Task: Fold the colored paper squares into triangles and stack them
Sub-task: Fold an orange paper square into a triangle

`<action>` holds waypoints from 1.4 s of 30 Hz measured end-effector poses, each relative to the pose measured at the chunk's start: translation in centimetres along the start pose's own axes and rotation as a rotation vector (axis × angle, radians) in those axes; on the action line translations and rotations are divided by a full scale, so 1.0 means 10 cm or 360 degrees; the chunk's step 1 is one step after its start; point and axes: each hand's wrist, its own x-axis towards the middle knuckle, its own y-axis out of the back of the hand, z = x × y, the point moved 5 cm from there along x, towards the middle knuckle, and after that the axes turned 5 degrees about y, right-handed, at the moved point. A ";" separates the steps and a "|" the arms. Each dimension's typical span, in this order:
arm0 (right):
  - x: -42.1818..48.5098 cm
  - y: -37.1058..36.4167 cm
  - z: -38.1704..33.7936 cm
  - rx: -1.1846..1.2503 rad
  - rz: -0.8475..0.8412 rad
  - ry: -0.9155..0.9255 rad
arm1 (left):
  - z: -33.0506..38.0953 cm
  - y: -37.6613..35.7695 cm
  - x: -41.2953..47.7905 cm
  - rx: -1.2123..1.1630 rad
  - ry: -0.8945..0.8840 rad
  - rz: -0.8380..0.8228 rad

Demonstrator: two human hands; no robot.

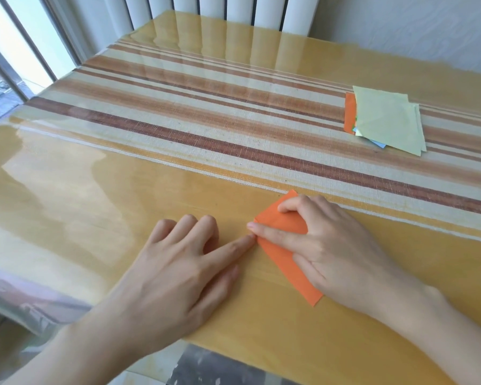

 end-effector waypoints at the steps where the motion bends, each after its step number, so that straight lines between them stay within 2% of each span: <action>1: 0.00 -0.01 0.00 -0.0003 0.0013 -0.0021 | 0.00 0.00 0.00 0.0008 -0.0004 -0.0004; 6: 0.00 -0.05 0.01 0.0035 0.0011 -0.0098 | 0.01 0.01 -0.01 0.0000 0.0004 0.0000; 9: -0.02 -0.01 0.12 0.0553 0.0127 -0.0268 | 0.04 0.04 0.05 -0.0179 0.0057 0.0049; 11: 0.02 0.02 0.27 0.0768 0.0175 -0.0354 | 0.03 0.07 0.15 -0.0509 0.0218 0.0112; 13: 0.08 0.00 0.40 0.0711 0.0092 -0.0359 | -0.03 0.04 0.26 -0.0911 0.0520 0.0178; 14: 0.10 -0.02 0.44 0.0666 0.0046 -0.0351 | -0.06 0.02 0.30 -0.0978 0.0641 0.0253; 16: 0.11 -0.06 0.48 0.0634 0.0046 -0.0333 | -0.07 -0.01 0.36 -0.0853 0.0776 0.0358; 18: 0.10 -0.07 0.46 0.0658 0.0107 -0.0324 | -0.01 -0.05 0.38 -0.0735 0.0795 0.0314; 22: 0.09 0.03 0.43 0.0706 0.0268 -0.0270 | 0.02 -0.07 0.39 -0.0793 0.0687 0.0287; 26: 0.01 0.10 0.38 0.0479 0.0321 -0.0059 | 0.08 -0.04 0.38 -0.0855 0.0389 0.0199; 28: -0.08 0.10 0.35 0.0332 0.0313 0.0031 | 0.10 -0.02 0.35 -0.0770 0.0251 0.0179; 31: -0.21 0.11 0.25 0.0088 0.0207 0.0120 | 0.15 0.00 0.28 -0.0404 0.0020 0.0181; 35: -0.18 0.12 0.05 -0.0211 0.0000 0.0034 | 0.22 0.01 0.19 -0.0161 -0.0124 0.0214; 42: -0.20 0.09 0.22 -0.0278 -0.0008 -0.0280 | 0.19 -0.01 0.14 -0.0138 -0.0078 0.0227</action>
